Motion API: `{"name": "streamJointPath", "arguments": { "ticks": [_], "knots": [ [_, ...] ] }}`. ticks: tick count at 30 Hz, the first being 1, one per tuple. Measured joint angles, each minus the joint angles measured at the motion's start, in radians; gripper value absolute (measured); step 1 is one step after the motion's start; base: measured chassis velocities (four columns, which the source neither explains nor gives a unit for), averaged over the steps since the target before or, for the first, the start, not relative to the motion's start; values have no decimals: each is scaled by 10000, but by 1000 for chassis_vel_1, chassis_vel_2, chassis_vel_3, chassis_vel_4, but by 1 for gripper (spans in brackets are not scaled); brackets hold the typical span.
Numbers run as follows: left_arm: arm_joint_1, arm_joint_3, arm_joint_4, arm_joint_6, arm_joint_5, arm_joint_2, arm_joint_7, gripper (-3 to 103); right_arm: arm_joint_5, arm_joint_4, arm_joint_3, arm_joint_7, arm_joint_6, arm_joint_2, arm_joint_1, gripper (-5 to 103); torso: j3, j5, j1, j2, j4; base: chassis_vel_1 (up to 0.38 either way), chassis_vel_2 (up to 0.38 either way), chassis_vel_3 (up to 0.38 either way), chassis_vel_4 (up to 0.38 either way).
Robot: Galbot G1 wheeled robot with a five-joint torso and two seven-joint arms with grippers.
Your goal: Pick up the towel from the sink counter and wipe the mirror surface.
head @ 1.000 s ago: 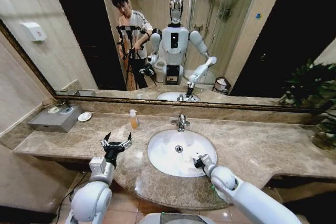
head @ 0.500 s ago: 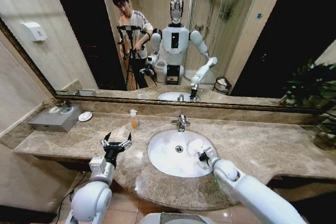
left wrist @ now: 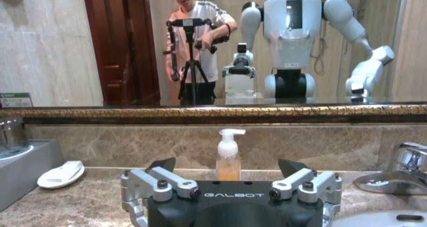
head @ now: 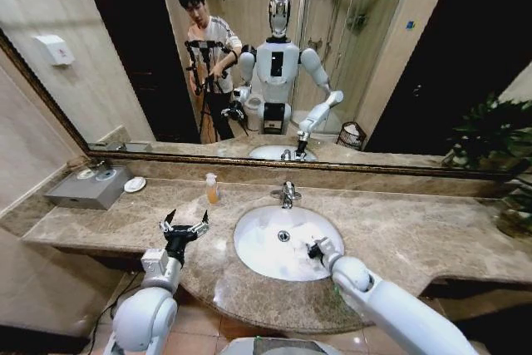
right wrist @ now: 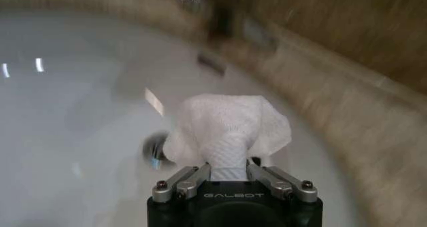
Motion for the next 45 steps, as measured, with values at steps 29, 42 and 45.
{"name": "streamJointPath", "arguments": {
  "ticks": [29, 42, 45],
  "knots": [
    [0, 0, 0, 0, 0, 0, 0, 100, 3660, 3067, 3372, 2579, -886, -3085, -1370, 10, 0, 4, 0, 0, 1, 0, 0, 0, 0],
    [0, 0, 0, 0, 0, 0, 0, 100, 3853, 2822, 6838, 2287, -1372, -2880, -4453, 10, -1, 1, -2, 1, -4, 0, 0, 0, 0],
    [0, 0, 0, 0, 0, -1, 0, 100, 3727, 2811, 6772, 2267, -1353, -2647, -4567, 10, -1, 1, -2, 1, -3, 0, 0, 0, 0]
  ]
}}
